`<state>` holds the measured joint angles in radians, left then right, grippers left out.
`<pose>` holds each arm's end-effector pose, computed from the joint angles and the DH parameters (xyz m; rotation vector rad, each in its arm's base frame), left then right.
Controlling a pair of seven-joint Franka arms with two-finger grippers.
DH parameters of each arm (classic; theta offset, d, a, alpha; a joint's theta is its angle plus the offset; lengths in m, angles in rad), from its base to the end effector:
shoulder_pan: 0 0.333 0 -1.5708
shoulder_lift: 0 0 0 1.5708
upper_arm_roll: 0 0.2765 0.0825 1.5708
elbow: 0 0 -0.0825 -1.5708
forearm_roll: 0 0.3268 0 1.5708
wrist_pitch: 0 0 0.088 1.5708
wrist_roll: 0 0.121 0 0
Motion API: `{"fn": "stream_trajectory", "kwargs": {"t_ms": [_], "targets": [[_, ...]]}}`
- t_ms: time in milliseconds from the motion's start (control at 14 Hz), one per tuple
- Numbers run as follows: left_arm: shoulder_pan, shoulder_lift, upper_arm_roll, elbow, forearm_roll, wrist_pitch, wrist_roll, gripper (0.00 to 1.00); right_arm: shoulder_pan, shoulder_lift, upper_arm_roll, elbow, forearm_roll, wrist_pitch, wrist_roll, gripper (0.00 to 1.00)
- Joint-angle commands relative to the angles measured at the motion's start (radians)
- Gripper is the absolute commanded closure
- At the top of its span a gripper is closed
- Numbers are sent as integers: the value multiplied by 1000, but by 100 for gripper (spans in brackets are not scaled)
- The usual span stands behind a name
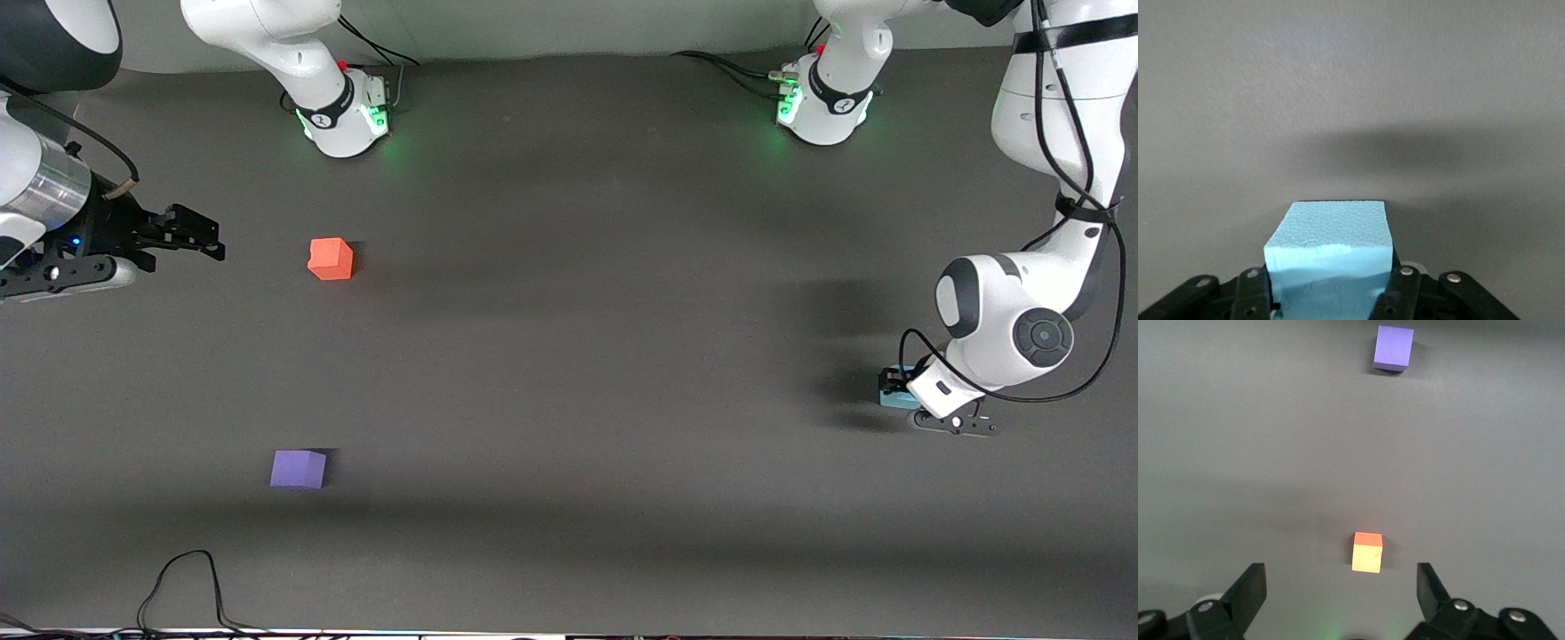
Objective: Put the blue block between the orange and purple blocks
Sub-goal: 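Lower the left gripper and grasp the light blue block, then carry the blue block with the left gripper to mid-table and lower it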
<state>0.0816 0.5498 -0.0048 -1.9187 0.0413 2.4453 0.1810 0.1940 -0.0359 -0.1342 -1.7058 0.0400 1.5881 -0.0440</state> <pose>0.5665 0.0441 0.1986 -3.1137 0.2113 0.0406 0.4827 0.0328 0.5342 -3.0909 -0.1574 0.1277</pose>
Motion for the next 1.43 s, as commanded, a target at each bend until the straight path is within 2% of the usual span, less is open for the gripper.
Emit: {"fn": "stream_trajectory", "kwargs": {"t_ms": [0,214,429,786,1071,1357], "targets": [[-8,-37,3,117,9,-193,-9,53,12,-10,-2,-2,-15,-5,6,0],[-38,-50,-6,333,9,-507,-90,53,12,-10,-4,-2,-14,-4,4,0],[-143,-53,-6,443,-4,-655,-269,53,13,-12,-2,2,-9,4,7,0],[-449,-47,-7,478,-27,-649,-765,53,18,-24,7,14,-6,-7,19,0],[-696,51,-6,552,-26,-537,-1069,53,18,-21,5,14,-8,-7,9,0],[-887,194,-6,630,-12,-401,-1195,53,16,-28,-1,8,-8,-28,3,0]]}}
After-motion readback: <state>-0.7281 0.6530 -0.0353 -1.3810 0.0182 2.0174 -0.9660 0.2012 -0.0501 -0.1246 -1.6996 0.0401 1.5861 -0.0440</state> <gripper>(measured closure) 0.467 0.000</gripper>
